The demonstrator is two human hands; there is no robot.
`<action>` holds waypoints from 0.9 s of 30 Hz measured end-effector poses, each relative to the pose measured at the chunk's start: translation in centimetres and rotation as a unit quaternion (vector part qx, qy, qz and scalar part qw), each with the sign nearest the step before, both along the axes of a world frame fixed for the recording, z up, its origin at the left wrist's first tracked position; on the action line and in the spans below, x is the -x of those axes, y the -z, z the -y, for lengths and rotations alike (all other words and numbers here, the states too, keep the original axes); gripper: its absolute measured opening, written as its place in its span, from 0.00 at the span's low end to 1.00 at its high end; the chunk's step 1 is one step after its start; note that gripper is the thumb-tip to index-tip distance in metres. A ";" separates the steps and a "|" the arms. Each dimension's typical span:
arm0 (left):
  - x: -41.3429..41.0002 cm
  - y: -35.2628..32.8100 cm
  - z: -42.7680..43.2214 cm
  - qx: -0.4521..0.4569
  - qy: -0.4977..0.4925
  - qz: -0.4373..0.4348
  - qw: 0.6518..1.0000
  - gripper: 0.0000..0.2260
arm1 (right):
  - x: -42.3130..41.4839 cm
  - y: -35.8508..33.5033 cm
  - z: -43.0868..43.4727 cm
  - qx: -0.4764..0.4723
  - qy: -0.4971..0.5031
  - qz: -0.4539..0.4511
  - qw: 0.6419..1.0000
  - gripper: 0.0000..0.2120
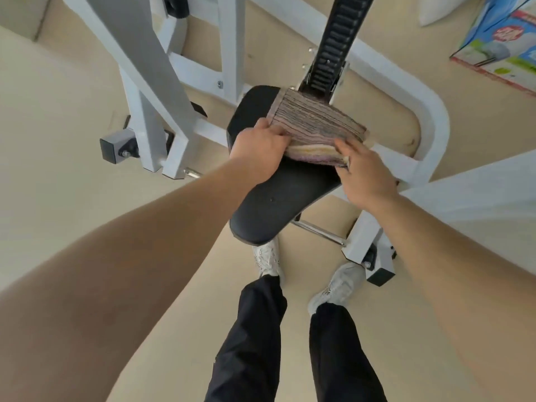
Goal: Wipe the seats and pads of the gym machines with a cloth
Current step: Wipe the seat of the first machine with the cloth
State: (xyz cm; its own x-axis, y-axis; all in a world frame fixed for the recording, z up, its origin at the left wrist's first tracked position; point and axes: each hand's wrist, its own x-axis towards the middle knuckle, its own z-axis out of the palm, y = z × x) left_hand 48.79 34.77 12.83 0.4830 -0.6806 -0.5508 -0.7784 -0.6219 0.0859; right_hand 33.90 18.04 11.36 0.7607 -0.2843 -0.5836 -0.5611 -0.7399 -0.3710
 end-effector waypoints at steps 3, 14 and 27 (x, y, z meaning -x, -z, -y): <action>1.5 0.9 -1.8 0.028 -0.038 -0.037 0.998 0.23 | 3.1 1.6 -2.5 0.026 -0.042 -0.039 0.998 0.31; -2.2 9.4 4.8 0.031 0.003 0.010 0.999 0.32 | -5.0 8.8 -1.1 0.104 -0.006 0.017 0.994 0.31; 1.2 6.7 -1.3 0.043 -0.005 -0.006 0.999 0.30 | -1.6 5.8 -5.5 0.090 -0.076 0.025 0.993 0.33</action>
State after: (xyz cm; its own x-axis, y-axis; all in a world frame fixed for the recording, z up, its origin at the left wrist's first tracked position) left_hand 47.62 36.05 6.13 0.4843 -0.7209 -0.4958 -0.7706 -0.6198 0.1485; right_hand 35.46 23.59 5.52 0.8295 -0.2608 -0.4938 -0.4226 -0.8712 -0.2497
